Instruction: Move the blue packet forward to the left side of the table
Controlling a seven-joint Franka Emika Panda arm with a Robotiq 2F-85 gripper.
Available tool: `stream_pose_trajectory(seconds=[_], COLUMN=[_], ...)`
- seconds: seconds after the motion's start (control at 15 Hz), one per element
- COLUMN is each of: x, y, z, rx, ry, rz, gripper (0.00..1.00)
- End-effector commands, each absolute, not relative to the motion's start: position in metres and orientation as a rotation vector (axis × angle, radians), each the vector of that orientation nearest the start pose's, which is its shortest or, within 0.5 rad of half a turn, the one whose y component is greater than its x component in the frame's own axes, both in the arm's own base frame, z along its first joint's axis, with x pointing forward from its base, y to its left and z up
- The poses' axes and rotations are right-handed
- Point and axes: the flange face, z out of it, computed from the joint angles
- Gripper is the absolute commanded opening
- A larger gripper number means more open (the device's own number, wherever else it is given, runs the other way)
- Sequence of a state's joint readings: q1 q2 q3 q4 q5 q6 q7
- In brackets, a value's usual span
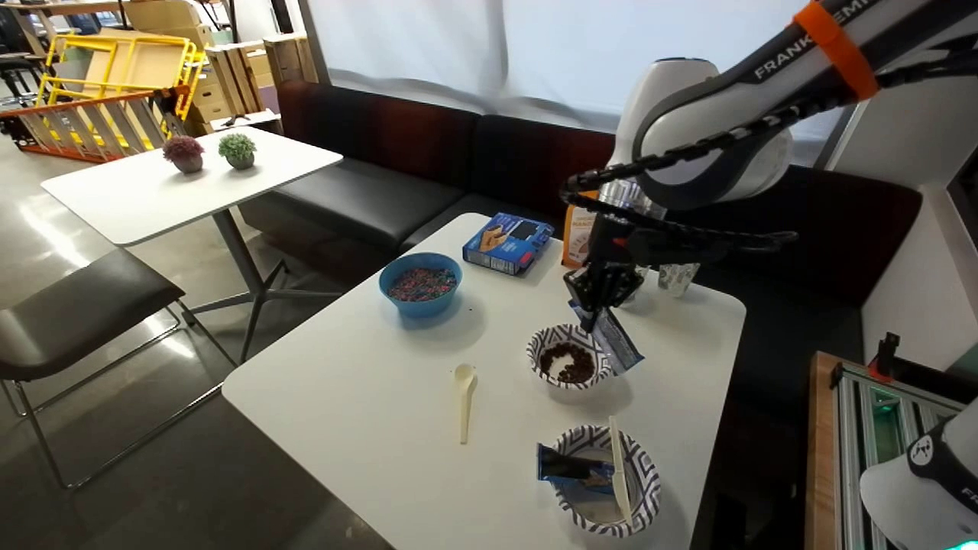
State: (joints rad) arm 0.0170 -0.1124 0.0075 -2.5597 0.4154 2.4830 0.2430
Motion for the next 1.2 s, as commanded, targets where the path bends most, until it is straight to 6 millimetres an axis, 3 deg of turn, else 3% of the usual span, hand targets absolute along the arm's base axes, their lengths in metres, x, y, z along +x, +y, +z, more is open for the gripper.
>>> stream_pose_trajectory(seconds=[0.0,0.2,0.4,0.73,1.13], x=[0.507,0.551,0.594,0.667,0.721], y=[0.055,0.090,0.112,0.125,0.141], z=[0.315,0.314,0.308,0.309,0.286], rx=[-2.709,-2.621,-2.547,-2.368,-2.128], ry=[0.845,0.885,0.903,0.978,1.194], rz=[0.037,0.021,-0.010,-0.243,-0.332], gripper=[0.00,0.00,0.00,0.00,0.00])
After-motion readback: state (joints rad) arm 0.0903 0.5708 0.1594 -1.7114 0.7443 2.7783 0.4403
